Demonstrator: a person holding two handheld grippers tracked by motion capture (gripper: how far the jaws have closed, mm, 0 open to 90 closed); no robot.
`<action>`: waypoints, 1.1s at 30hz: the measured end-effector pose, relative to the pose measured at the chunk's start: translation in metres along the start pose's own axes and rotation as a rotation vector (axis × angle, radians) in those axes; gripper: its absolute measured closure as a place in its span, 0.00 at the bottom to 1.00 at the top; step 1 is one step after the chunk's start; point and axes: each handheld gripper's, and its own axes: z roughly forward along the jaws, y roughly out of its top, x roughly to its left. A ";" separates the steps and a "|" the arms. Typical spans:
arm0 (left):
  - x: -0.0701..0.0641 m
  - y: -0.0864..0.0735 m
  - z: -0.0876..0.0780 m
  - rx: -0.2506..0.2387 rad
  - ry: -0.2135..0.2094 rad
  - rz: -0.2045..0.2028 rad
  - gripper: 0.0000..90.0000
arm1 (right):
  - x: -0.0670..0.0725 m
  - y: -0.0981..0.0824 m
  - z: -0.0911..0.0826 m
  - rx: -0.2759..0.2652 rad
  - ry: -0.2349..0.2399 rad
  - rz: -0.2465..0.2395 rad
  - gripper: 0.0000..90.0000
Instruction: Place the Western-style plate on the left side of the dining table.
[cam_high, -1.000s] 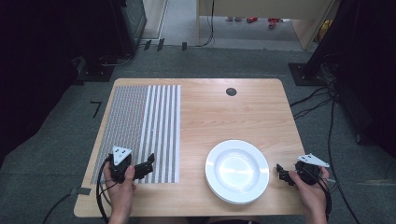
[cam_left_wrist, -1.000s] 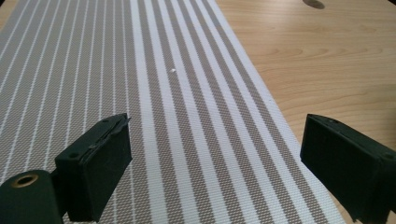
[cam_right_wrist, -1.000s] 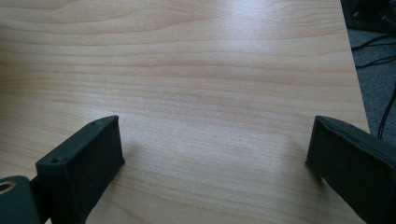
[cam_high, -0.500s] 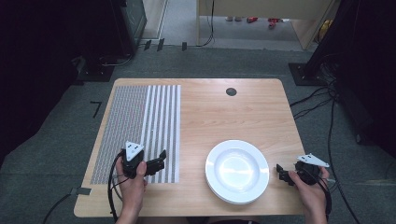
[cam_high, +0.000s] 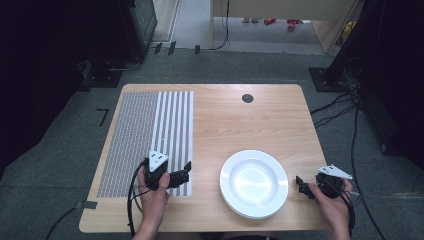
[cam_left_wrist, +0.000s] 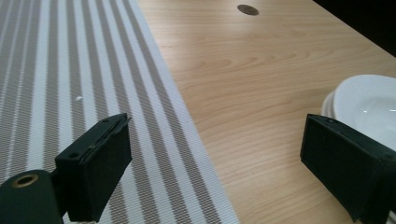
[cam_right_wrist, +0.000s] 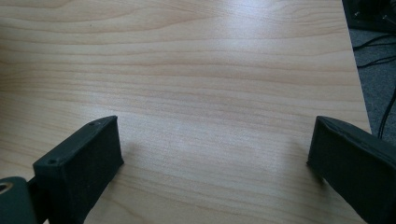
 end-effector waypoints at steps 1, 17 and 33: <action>-0.005 -0.001 0.002 0.003 -0.019 0.003 0.10 | 0.000 0.000 0.000 0.000 0.000 0.000 0.03; -0.034 -0.010 0.014 0.043 -0.114 0.030 0.10 | 0.001 -0.001 -0.001 -0.009 -0.023 0.030 0.07; -0.054 -0.018 0.019 0.069 -0.183 0.049 0.10 | 0.020 0.018 -0.035 -0.199 0.034 0.182 0.15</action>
